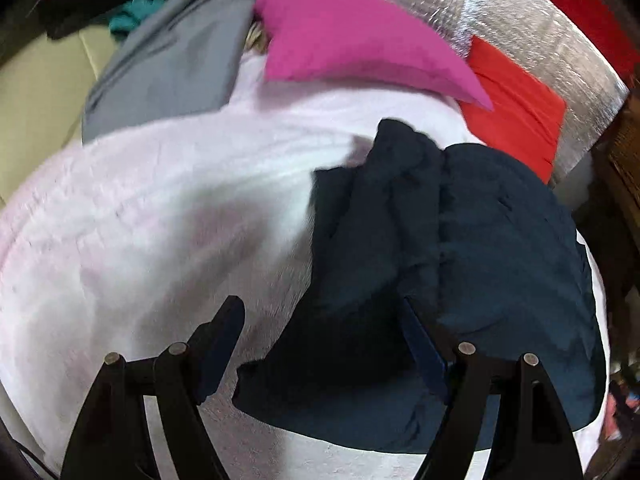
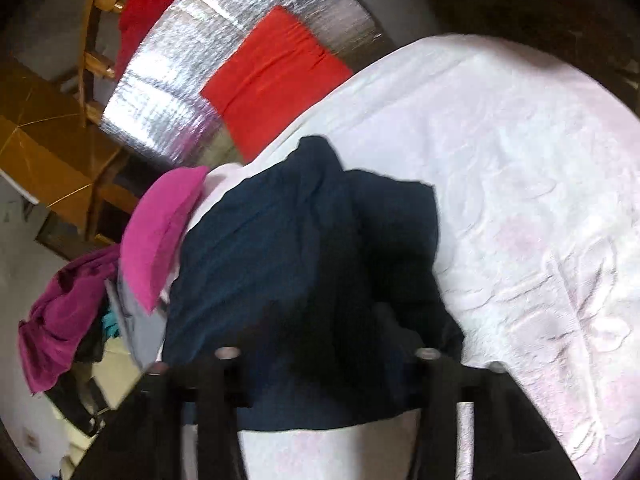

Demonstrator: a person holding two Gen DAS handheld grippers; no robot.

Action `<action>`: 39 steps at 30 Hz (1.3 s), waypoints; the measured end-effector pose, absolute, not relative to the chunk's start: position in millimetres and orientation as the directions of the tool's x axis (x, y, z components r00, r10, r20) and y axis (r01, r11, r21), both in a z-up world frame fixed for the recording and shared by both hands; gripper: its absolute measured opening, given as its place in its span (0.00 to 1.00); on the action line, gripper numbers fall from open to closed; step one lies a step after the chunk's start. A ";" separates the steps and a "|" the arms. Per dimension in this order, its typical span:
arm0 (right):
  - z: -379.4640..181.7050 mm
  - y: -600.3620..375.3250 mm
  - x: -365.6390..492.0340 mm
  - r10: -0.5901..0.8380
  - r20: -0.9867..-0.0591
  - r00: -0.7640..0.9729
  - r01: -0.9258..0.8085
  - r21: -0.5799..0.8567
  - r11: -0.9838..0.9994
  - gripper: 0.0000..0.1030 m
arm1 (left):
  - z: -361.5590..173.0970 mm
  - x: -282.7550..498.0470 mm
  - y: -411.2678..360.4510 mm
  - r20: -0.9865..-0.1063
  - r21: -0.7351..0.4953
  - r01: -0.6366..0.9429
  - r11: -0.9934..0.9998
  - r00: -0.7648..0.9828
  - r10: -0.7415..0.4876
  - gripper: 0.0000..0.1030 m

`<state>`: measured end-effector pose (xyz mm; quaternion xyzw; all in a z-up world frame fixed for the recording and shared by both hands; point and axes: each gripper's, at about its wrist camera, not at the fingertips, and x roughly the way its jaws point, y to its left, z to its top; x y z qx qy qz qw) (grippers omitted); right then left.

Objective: Fold large clothes

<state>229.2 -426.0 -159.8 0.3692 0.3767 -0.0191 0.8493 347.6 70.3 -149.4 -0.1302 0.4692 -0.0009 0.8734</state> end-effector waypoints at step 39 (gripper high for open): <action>-213.6 -431.8 289.0 0.187 -0.756 0.627 0.380 0.507 0.774 0.41 | -187.7 371.9 85.5 -0.806 -0.512 -0.118 0.851 0.408 -0.428 0.76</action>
